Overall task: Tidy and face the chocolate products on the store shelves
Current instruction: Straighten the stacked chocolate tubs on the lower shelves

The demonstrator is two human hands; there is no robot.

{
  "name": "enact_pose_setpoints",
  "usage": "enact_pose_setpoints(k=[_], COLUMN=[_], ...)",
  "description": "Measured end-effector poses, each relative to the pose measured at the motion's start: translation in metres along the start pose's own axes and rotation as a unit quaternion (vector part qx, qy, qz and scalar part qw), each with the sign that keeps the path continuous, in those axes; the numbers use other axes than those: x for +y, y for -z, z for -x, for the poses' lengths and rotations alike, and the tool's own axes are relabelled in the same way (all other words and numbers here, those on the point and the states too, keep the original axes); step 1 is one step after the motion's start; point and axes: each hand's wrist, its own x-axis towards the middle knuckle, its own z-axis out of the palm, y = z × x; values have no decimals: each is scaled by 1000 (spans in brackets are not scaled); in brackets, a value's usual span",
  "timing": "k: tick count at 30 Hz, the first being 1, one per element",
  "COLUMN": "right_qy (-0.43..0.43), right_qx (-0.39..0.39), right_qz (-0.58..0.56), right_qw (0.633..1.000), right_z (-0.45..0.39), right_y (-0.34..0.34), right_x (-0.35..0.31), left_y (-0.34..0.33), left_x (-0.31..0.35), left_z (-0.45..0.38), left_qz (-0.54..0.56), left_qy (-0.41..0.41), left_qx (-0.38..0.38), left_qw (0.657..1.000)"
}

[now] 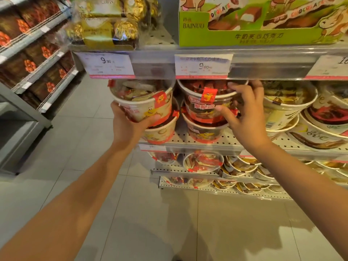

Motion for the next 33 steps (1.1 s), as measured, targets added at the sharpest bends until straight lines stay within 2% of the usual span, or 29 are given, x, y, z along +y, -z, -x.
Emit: enact_pose_setpoints(k=[5, 8, 10, 12, 16, 17, 21, 29, 33], right_qy=[12, -11, -62, -129, -287, -289, -202, -210, -213], right_qx=[-21, 17, 57, 66, 15, 4, -2, -9, 19], right_qz=[-33, -86, -93, -82, -121, -122, -141, -150, -127], right_qw=[999, 996, 992, 986, 950, 950, 969, 966, 969], right_z=[-6, 17, 43, 64, 67, 65, 50, 38, 38], right_y=[0, 2, -2, -13, -43, -49, -62, -72, -75], right_x=[3, 4, 8, 15, 36, 40, 49, 63, 63], left_y=[5, 4, 3, -2, -15, -17, -17, -14, -23], left_x=[-8, -14, -26, -34, -44, -48, -63, -72, -73], left_z=[-2, 6, 13, 19, 18, 17, 10, -2, 0], left_qz=[48, 53, 47, 38, 14, 8, -9, -2, -38], left_qy=[8, -3, 5, 40, 23, 17, 27, 53, 57], left_qx=[-25, -43, -54, -64, -78, -70, -44, -87, -53], left_qw=[999, 998, 997, 996, 997, 997, 999, 995, 996])
